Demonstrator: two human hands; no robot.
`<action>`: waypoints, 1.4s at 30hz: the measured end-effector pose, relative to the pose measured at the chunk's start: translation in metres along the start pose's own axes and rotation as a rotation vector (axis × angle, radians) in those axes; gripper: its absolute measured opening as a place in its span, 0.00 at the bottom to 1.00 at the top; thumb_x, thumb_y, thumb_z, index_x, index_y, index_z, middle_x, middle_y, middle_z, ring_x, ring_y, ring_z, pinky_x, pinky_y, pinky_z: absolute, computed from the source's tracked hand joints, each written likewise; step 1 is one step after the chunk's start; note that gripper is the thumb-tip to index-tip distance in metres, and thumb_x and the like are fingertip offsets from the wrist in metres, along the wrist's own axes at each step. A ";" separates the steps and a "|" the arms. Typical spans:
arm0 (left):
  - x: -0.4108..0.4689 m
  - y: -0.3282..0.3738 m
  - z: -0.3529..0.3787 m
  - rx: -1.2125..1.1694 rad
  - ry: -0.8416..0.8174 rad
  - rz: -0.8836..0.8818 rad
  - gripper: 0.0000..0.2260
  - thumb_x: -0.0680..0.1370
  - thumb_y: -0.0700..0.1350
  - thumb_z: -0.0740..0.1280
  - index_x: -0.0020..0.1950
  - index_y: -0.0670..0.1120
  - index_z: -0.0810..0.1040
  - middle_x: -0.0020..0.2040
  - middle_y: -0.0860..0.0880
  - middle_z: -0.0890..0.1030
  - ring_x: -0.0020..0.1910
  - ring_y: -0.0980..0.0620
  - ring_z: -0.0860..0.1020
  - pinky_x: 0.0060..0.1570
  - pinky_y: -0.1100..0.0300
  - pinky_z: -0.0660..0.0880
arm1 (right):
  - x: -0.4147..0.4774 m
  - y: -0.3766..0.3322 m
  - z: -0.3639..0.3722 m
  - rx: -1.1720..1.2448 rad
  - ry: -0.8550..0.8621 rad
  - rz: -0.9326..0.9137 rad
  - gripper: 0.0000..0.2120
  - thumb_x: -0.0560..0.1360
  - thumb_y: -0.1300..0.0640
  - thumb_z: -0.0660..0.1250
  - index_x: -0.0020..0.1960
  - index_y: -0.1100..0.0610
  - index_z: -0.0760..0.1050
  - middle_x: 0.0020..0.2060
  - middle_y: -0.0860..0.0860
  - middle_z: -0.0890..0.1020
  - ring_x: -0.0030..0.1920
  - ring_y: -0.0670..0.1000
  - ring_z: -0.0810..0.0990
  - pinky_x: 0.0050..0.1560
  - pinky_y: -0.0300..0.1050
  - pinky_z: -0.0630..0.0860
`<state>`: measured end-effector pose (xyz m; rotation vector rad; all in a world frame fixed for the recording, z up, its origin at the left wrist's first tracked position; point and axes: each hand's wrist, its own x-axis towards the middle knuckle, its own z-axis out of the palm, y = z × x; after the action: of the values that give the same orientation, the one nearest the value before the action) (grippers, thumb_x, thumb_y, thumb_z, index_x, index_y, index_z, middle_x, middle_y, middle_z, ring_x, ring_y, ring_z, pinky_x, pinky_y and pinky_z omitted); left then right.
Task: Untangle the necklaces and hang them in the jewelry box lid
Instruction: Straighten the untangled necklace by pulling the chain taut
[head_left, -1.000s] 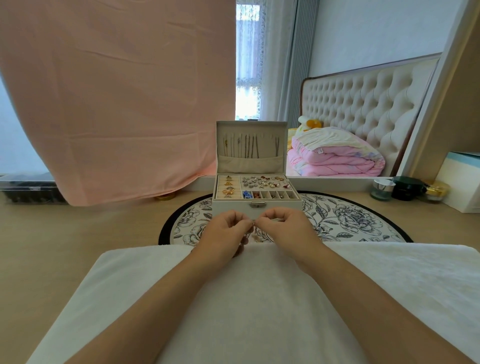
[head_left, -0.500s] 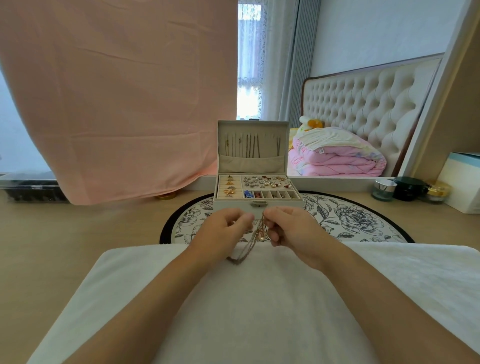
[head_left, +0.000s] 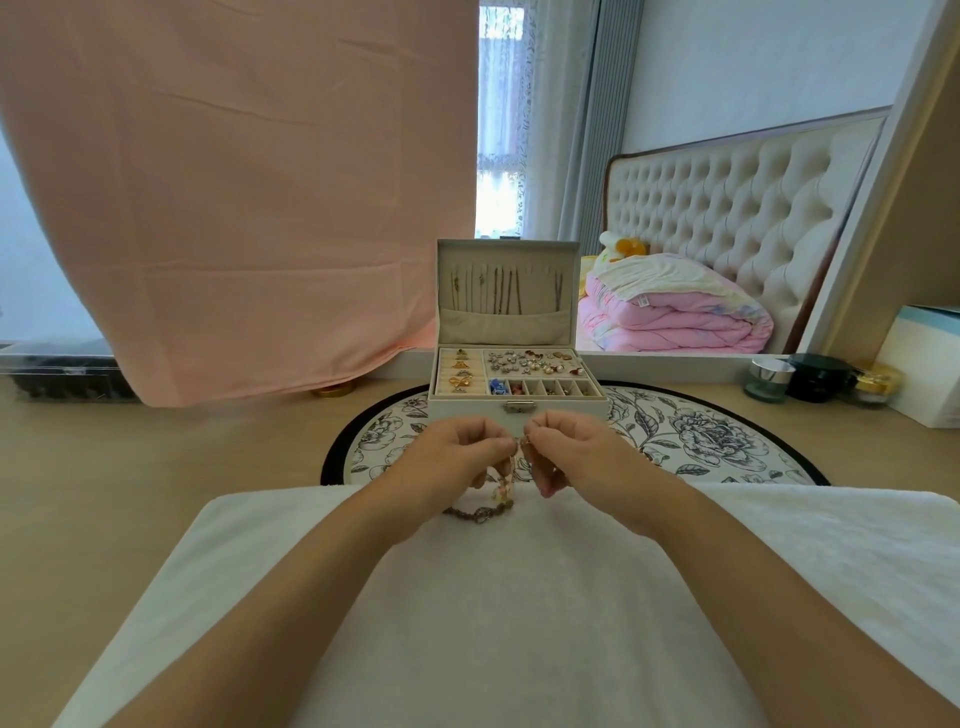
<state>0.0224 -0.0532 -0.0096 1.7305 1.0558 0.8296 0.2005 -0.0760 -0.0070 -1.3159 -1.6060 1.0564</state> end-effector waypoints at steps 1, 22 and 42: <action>0.000 0.001 -0.001 -0.001 0.008 -0.004 0.08 0.82 0.45 0.65 0.46 0.46 0.81 0.35 0.55 0.80 0.34 0.57 0.73 0.40 0.63 0.71 | 0.000 0.000 0.001 0.034 0.005 0.007 0.12 0.85 0.57 0.58 0.47 0.61 0.75 0.33 0.52 0.79 0.33 0.50 0.76 0.45 0.50 0.77; 0.003 0.002 -0.026 -0.122 0.119 0.039 0.16 0.85 0.48 0.57 0.38 0.47 0.69 0.28 0.53 0.66 0.28 0.54 0.62 0.29 0.58 0.62 | 0.008 0.012 -0.012 -0.445 0.368 -0.106 0.03 0.77 0.51 0.70 0.45 0.46 0.82 0.30 0.43 0.82 0.30 0.44 0.77 0.38 0.44 0.76; 0.003 -0.007 -0.044 0.394 0.136 0.237 0.09 0.75 0.53 0.74 0.54 0.58 0.81 0.29 0.57 0.65 0.29 0.58 0.65 0.34 0.62 0.65 | 0.010 -0.005 -0.012 0.159 0.374 0.032 0.07 0.77 0.52 0.72 0.43 0.55 0.82 0.25 0.45 0.71 0.22 0.47 0.65 0.33 0.47 0.69</action>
<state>-0.0166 -0.0332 -0.0005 2.1881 1.1781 0.9439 0.2084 -0.0652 0.0025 -1.3426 -1.2026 0.8746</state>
